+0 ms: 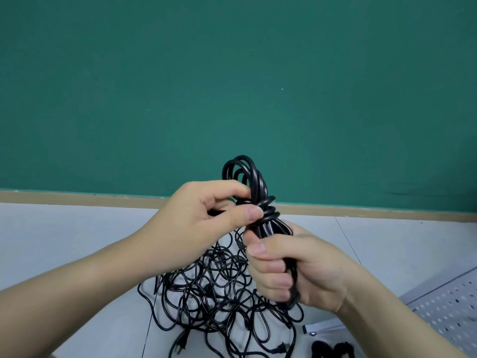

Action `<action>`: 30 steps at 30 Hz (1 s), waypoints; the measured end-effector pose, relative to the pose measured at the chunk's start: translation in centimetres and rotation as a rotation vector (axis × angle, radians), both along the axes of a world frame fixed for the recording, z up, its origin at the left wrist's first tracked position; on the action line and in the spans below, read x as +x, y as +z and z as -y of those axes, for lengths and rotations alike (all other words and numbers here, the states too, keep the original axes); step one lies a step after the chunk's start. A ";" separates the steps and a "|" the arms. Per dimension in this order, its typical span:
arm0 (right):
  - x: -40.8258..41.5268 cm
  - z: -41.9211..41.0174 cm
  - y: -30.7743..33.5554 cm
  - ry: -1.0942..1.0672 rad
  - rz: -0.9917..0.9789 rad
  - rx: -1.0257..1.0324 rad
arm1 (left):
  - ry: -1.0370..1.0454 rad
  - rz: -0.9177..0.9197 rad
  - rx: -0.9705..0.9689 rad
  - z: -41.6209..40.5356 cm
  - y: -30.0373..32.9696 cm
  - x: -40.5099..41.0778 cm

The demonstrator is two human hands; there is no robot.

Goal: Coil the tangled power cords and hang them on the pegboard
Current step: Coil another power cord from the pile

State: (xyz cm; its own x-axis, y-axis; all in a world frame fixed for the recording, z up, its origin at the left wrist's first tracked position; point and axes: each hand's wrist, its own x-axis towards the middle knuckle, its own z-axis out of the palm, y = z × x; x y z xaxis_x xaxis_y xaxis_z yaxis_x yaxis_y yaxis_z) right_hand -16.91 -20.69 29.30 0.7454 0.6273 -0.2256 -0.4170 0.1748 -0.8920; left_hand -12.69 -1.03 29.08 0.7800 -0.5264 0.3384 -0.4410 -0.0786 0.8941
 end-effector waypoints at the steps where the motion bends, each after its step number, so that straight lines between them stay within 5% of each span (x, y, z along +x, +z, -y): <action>1: 0.1 -0.2 0.0 -0.061 0.070 -0.123 | 0.033 0.022 0.016 0.0 0.0 0.0; 9: 0.6 -3.1 -0.7 -0.631 0.669 -0.859 | 0.347 0.200 0.105 1.7 -0.8 -1.4; 11: 0.6 -3.4 -0.3 -0.558 0.575 -0.763 | 0.388 0.287 0.126 1.5 -0.5 -1.2; 15: 0.3 -3.2 1.7 -0.305 0.189 -0.196 | 0.379 0.625 0.191 0.1 1.5 -0.8; 19: -0.5 -3.2 3.0 -0.200 0.071 0.065 | 0.333 0.805 0.183 -0.6 2.3 -0.9; 25: 0.1 -2.5 2.5 -0.327 -0.004 0.244 | 0.245 0.563 0.203 -0.4 1.2 -1.0; 30: 0.5 -2.0 2.1 -0.474 0.121 0.095 | 0.268 0.528 0.292 -0.5 0.8 -0.3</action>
State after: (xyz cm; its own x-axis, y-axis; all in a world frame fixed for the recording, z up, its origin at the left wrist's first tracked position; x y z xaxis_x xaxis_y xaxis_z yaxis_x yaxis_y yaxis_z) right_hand -16.37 -18.65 31.40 0.9708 0.2270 -0.0782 -0.1666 0.4024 -0.9002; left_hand -12.94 -0.50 29.87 0.6651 -0.4651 0.5842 -0.7458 -0.4529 0.4886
